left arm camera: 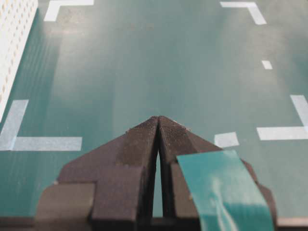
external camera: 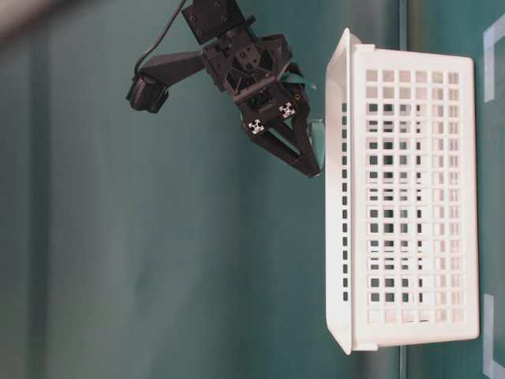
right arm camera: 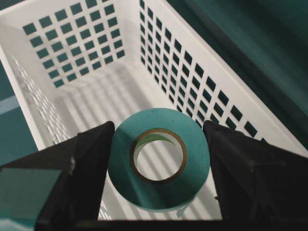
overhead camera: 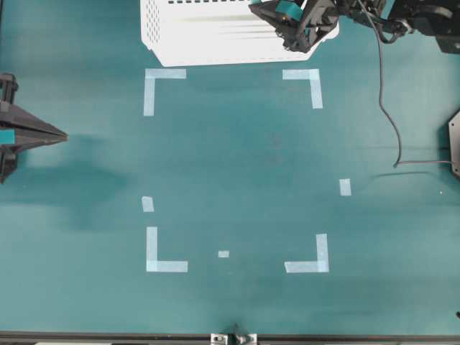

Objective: Put the tape in the middle into the white basket.

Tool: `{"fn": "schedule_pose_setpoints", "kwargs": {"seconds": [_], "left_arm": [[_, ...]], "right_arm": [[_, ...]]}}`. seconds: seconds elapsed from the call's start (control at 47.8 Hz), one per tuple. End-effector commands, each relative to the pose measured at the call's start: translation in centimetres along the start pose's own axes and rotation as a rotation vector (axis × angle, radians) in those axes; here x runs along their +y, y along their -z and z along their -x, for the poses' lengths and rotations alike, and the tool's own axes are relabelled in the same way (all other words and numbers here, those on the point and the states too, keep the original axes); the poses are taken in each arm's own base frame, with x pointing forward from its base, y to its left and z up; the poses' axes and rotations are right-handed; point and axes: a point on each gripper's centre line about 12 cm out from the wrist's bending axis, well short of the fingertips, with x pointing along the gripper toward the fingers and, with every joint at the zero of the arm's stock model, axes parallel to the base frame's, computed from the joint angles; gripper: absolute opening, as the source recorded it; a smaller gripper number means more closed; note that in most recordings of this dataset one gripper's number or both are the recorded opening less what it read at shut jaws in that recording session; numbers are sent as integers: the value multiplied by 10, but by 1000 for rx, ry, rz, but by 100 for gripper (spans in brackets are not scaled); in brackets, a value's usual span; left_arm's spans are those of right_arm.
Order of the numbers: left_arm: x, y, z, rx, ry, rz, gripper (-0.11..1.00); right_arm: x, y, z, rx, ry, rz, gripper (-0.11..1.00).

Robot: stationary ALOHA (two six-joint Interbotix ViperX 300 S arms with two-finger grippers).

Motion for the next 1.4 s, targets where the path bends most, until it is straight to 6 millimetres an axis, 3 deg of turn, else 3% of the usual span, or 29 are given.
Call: {"fn": "schedule_pose_setpoints", "kwargs": {"seconds": [0.0, 0.481, 0.586, 0.669, 1.025, 1.213, 1.38], "left_arm": [[-1, -5, 0, -12, 3, 1, -11], [-1, -5, 0, -12, 3, 1, -11], [-1, -5, 0, -12, 3, 1, -11], [-1, -5, 0, -14, 3, -1, -11], [-1, -5, 0, -14, 3, -1, -11], [-1, -5, 0, -12, 3, -1, -11], [-1, -5, 0, -12, 3, 1, -11]], "right_arm": [[4, -13, 1, -37, -11, 4, 66], [2, -7, 2, -26, -10, 15, 66], [2, -5, 3, -28, -15, 35, 89], [2, -5, 3, -29, -16, 32, 99], [6, -5, 3, -28, -25, 29, 100], [27, -3, 4, -27, -74, 51, 100], [60, 2, 11, -23, -153, 83, 100]]}}
